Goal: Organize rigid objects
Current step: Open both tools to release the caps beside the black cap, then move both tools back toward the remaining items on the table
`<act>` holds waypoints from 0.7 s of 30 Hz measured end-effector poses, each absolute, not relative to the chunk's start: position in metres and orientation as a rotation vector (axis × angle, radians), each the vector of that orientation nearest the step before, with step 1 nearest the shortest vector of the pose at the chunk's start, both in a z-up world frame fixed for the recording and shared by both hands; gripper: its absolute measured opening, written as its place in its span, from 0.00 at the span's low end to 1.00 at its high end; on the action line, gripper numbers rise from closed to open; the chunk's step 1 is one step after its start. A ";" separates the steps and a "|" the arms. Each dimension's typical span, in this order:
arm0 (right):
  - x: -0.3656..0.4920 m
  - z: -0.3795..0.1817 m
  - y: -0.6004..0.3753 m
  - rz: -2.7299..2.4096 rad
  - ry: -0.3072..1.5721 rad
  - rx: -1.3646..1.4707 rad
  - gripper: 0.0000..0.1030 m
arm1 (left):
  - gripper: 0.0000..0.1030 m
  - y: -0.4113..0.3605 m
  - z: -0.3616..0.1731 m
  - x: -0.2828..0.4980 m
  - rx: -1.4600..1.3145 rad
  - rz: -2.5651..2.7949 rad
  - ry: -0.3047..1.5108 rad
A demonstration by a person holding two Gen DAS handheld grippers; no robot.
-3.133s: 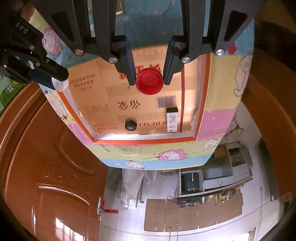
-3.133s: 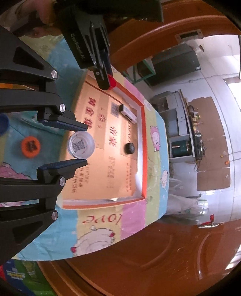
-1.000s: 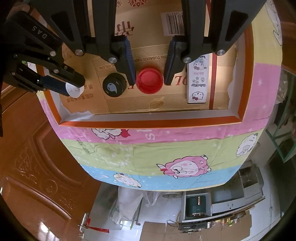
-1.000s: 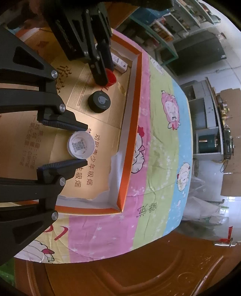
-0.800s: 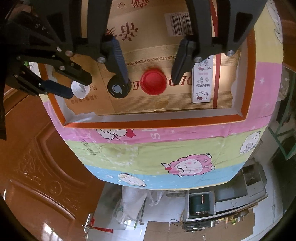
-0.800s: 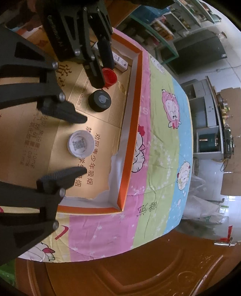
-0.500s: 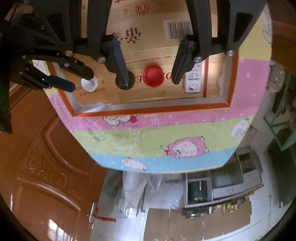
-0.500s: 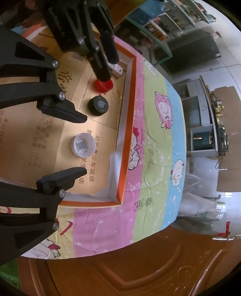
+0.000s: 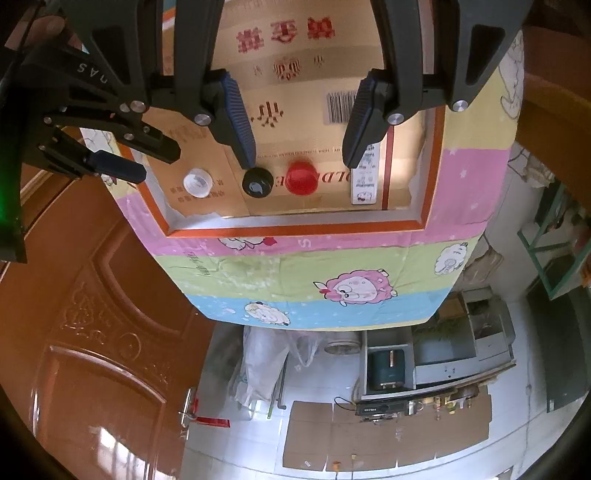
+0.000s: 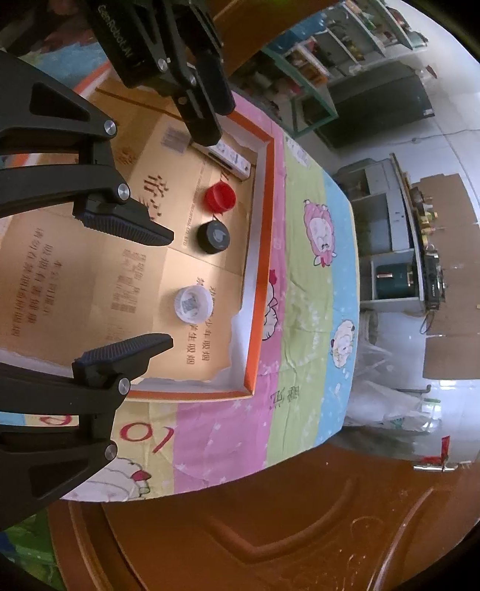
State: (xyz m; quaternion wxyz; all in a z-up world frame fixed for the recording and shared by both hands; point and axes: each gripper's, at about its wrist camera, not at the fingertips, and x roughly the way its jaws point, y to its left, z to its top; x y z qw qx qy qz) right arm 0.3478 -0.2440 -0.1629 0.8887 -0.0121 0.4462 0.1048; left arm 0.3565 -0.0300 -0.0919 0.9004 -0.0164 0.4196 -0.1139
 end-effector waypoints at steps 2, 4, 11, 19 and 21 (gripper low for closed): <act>0.340 -0.159 -0.244 0.215 0.922 -0.022 0.49 | 0.47 -0.029 -0.089 0.350 -0.037 -0.238 0.865; 0.333 -0.156 -0.243 0.212 0.918 -0.019 0.50 | 0.47 -0.029 -0.086 0.344 -0.039 -0.239 0.862; 0.310 -0.144 -0.239 0.210 0.902 -0.019 0.50 | 0.47 -0.024 -0.078 0.321 -0.044 -0.240 0.853; 0.284 -0.133 -0.234 0.205 0.888 -0.019 0.50 | 0.47 -0.019 -0.075 0.297 -0.046 -0.241 0.845; 0.277 -0.132 -0.233 0.204 0.886 -0.019 0.49 | 0.47 -0.017 -0.073 0.292 -0.047 -0.241 0.841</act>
